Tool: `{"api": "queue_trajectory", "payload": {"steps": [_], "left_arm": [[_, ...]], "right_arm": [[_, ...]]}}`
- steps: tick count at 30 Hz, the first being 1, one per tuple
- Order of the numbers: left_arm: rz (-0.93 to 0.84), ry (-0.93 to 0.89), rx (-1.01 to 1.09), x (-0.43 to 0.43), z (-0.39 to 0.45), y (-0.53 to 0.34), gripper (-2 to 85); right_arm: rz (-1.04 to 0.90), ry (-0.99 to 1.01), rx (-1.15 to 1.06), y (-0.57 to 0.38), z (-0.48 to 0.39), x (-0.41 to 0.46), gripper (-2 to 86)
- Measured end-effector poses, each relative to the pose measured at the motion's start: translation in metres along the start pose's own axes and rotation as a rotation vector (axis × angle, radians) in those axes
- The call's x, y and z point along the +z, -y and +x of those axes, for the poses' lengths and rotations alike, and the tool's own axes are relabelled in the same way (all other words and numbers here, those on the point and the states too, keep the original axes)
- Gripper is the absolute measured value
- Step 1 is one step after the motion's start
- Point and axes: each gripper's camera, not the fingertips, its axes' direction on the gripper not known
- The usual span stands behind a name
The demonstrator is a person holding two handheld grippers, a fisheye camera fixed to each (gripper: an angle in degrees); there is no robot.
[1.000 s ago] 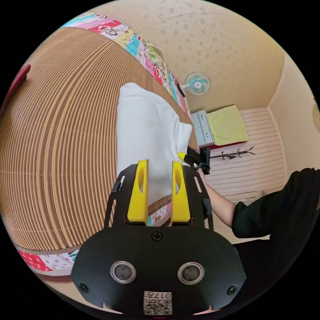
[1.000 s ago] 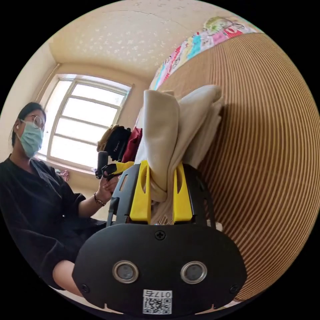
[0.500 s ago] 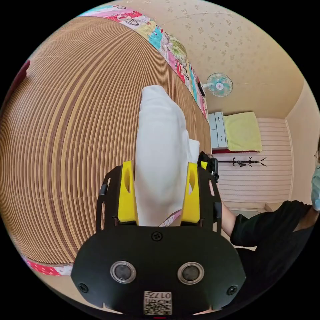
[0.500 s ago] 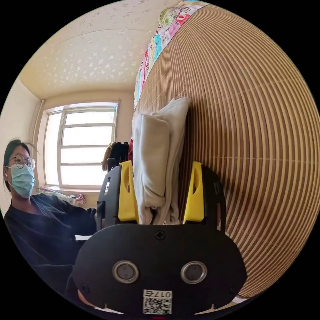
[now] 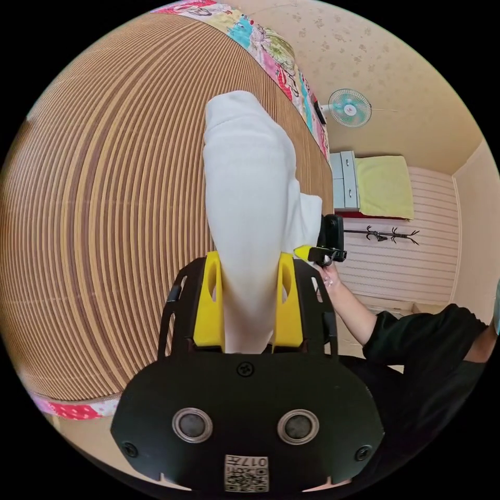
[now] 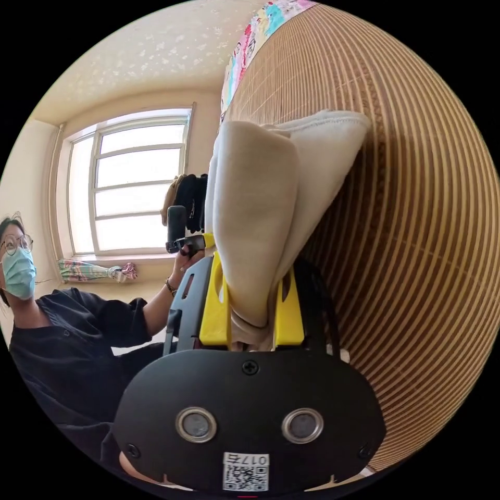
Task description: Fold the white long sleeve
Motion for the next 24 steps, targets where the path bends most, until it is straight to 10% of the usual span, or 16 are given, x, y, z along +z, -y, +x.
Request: {"api": "queue_trajectory", "payload": {"steps": [7,15,24], "left_arm": [[0.137,0.065,-0.008,-0.146,0.000,-0.059,14.9],[0.368,0.532,-0.051,-0.363,-0.003,-0.083,17.2],[0.404,0.488,-0.065,-0.375,-0.024,-0.168,15.8]], "right_arm": [[0.027,0.137,-0.123,0.008,-0.081,0.107,12.7],[0.204,0.192,-0.116,0.080,-0.166,0.294,12.9],[0.125,-0.007,-0.060,0.112,-0.157,0.406,13.2]]}}
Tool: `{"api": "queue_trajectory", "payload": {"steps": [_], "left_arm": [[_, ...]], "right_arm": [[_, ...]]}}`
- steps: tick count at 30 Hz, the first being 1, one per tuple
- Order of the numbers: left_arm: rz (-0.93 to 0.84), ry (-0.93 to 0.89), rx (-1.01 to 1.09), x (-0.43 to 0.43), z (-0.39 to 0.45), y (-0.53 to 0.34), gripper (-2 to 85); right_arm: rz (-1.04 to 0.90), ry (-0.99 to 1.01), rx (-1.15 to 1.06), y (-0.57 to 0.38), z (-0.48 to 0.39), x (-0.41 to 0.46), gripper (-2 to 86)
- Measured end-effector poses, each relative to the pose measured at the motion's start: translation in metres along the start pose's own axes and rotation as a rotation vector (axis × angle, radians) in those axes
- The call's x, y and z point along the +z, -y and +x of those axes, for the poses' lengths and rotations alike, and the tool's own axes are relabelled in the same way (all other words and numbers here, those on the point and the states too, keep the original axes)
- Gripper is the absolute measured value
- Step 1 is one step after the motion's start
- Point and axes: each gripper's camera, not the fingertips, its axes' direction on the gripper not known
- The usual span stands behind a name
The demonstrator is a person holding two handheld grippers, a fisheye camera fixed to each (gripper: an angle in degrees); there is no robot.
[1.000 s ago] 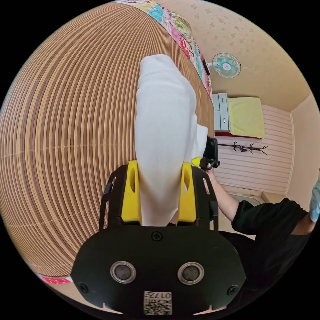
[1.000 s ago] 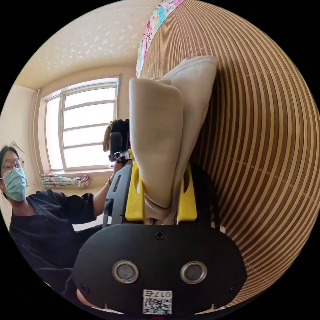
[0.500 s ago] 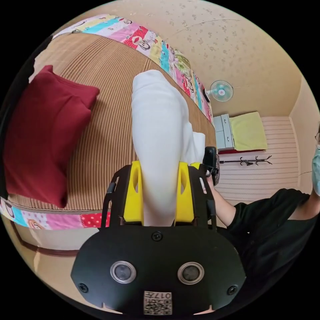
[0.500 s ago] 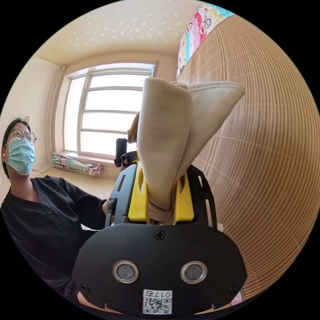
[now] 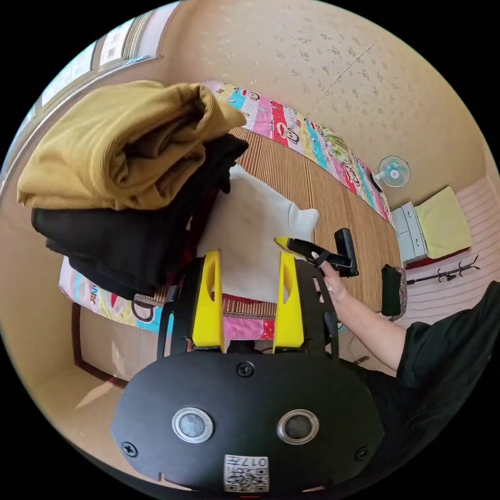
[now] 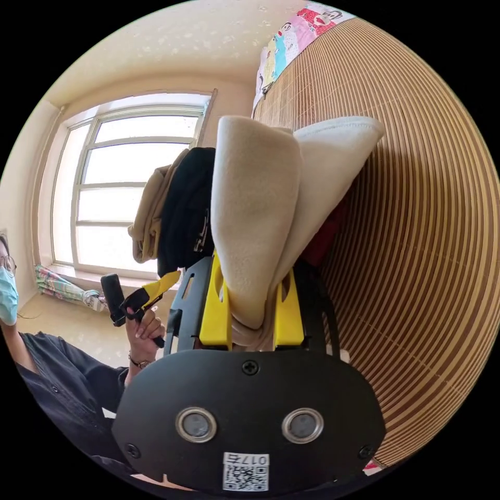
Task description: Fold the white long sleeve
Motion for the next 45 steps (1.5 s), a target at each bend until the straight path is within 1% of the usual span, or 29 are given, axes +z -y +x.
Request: {"api": "queue_trajectory", "payload": {"steps": [2,4,8,10,12,16,18,20,24,26,27,28,29,30,31,34,36,37,39,41,43,45], "left_arm": [[0.002,-0.028,-0.072,0.011,-0.011,-0.006,15.8],[0.057,-0.023,-0.113,0.017,-0.019,-0.009,15.8],[0.101,0.107,-0.219,0.033,-0.034,-0.010,16.2],[0.114,0.049,-0.238,0.038,-0.038,-0.017,16.2],[0.081,0.014,-0.297,0.055,-0.046,-0.027,16.7],[0.126,-0.119,-0.385,0.070,-0.062,-0.041,15.8],[0.149,-0.215,-0.414,0.069,-0.066,-0.048,10.3],[0.226,-0.252,-0.416,0.053,-0.059,-0.055,7.2],[0.388,-0.197,-0.371,0.013,-0.044,-0.068,6.7],[0.376,-0.211,-0.399,0.021,-0.053,-0.073,7.2],[0.313,-0.211,-0.436,0.036,-0.063,-0.075,8.3],[0.287,-0.206,-0.469,0.042,-0.069,-0.077,9.0],[0.297,-0.225,-0.513,0.047,-0.077,-0.085,10.0],[0.339,-0.267,-0.513,0.045,-0.079,-0.094,10.3],[0.355,-0.271,-0.505,0.043,-0.079,-0.098,10.4],[0.317,-0.145,-0.492,0.030,-0.068,-0.114,11.5],[0.291,-0.051,-0.434,0.014,-0.051,-0.128,12.1],[0.286,-0.018,-0.414,0.009,-0.045,-0.131,12.0],[0.253,0.146,-0.326,-0.014,-0.016,-0.142,11.4],[0.261,0.225,-0.263,-0.034,0.007,-0.148,10.3],[0.304,0.233,-0.217,-0.054,0.030,-0.154,8.6],[0.375,0.139,-0.180,-0.077,0.057,-0.154,6.8]], "right_arm": [[-0.011,0.015,0.018,-0.004,0.001,0.004,13.3],[-0.016,0.025,0.035,-0.004,0.002,0.007,13.4],[-0.026,0.019,0.037,-0.006,-0.003,0.021,13.5],[-0.029,0.019,0.038,-0.009,-0.005,0.027,13.5],[-0.029,0.025,0.040,-0.011,-0.007,0.033,13.4],[-0.033,0.000,0.005,-0.014,-0.021,0.049,12.7],[-0.026,-0.050,-0.041,-0.017,-0.038,0.055,12.2],[0.005,-0.106,-0.114,-0.021,-0.071,0.064,11.7],[0.050,-0.095,-0.199,-0.027,-0.115,0.085,11.4],[0.046,-0.108,-0.202,-0.026,-0.122,0.110,11.7],[0.034,-0.127,-0.182,-0.024,-0.120,0.117,11.9],[-0.005,-0.160,-0.128,-0.019,-0.111,0.132,12.1],[-0.032,-0.162,-0.104,-0.016,-0.106,0.142,12.4],[-0.029,-0.151,-0.106,-0.017,-0.107,0.144,12.5],[-0.020,-0.134,-0.095,-0.017,-0.112,0.144,12.6],[-0.033,-0.194,-0.080,-0.020,-0.143,0.137,13.1],[-0.037,-0.238,-0.056,-0.026,-0.161,0.126,13.0],[-0.043,-0.292,-0.041,-0.032,-0.176,0.118,12.6],[-0.075,-0.381,-0.041,-0.040,-0.200,0.109,11.4],[-0.125,-0.458,-0.053,-0.050,-0.239,0.098,7.9],[-0.136,-0.480,-0.098,-0.057,-0.276,0.087,4.8],[-0.113,-0.519,-0.120,-0.061,-0.312,0.069,3.0]]}}
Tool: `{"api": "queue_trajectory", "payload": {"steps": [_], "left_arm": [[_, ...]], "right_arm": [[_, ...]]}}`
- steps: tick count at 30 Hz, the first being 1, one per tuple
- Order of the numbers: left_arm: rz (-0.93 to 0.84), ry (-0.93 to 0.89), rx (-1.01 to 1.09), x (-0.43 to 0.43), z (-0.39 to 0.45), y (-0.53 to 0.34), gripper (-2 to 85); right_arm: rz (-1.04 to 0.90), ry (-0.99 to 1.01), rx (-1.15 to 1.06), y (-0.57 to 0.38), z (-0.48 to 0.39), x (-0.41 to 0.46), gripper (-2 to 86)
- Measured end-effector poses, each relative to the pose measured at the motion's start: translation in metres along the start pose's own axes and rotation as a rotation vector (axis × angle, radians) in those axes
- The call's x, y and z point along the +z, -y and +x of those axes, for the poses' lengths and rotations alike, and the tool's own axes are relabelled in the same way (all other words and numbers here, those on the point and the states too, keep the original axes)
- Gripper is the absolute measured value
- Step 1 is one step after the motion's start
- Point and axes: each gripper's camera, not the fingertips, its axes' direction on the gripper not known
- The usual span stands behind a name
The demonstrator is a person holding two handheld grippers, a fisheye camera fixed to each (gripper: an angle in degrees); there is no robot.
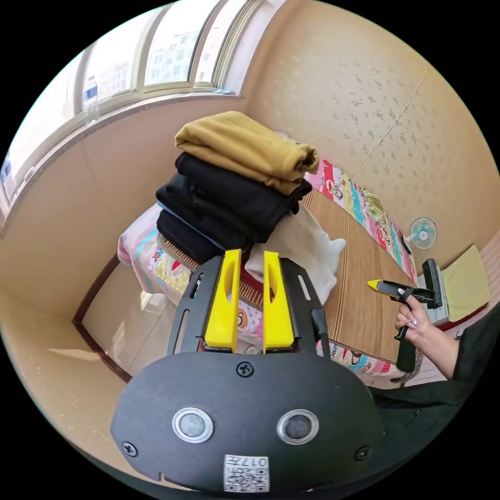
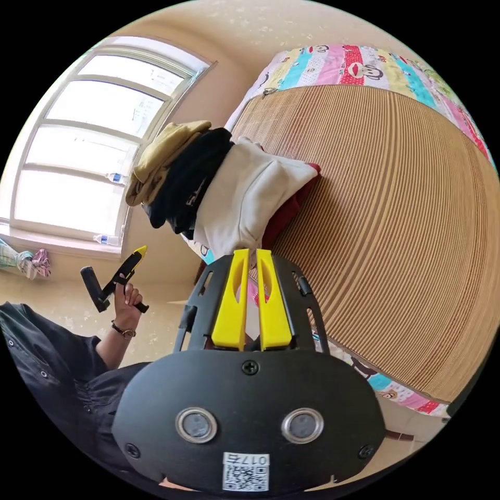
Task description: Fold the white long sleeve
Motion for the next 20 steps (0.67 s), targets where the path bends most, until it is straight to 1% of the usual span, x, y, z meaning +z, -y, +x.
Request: {"api": "queue_trajectory", "payload": {"steps": [1,3,4,5,6,7,9,10,12,15,17,18,20], "left_arm": [[0.011,-0.036,0.007,-0.005,0.006,0.002,6.5],[0.061,-0.202,0.008,-0.018,0.034,0.013,5.6],[0.077,-0.242,0.006,-0.020,0.042,0.015,5.4],[0.112,-0.318,0.008,-0.022,0.058,0.018,4.8],[0.140,-0.385,0.015,-0.021,0.075,0.019,4.2],[0.150,-0.414,0.020,-0.020,0.085,0.020,3.8],[0.137,-0.521,0.046,-0.006,0.127,0.020,2.4],[0.131,-0.543,0.050,-0.002,0.138,0.020,1.8],[0.150,-0.618,0.097,0.005,0.185,0.011,-0.1],[0.186,-0.626,0.159,0.010,0.242,-0.010,-0.8],[0.199,-0.647,0.160,0.016,0.271,-0.026,-0.9],[0.210,-0.671,0.152,0.020,0.290,-0.037,-0.9],[0.233,-0.691,0.132,0.025,0.318,-0.056,-1.0]], "right_arm": [[0.049,-0.002,0.016,-0.002,-0.009,-0.026,2.1],[0.142,0.067,0.073,-0.005,-0.010,-0.069,1.2],[0.215,0.144,0.112,-0.009,-0.005,-0.097,0.9],[0.296,0.199,0.141,-0.016,0.002,-0.124,0.7],[0.332,0.214,0.150,-0.020,0.006,-0.137,0.6],[0.382,0.211,0.162,-0.027,0.014,-0.162,0.5],[0.417,0.143,0.216,-0.039,0.029,-0.197,0.4],[0.434,0.097,0.242,-0.048,0.040,-0.221,0.4],[0.460,0.018,0.287,-0.065,0.059,-0.258,0.4],[0.513,-0.075,0.380,-0.101,0.099,-0.320,0.6],[0.535,-0.186,0.525,-0.135,0.144,-0.367,0.9],[0.537,-0.211,0.557,-0.143,0.156,-0.379,1.1],[0.506,-0.291,0.678,-0.169,0.206,-0.425,2.1]]}}
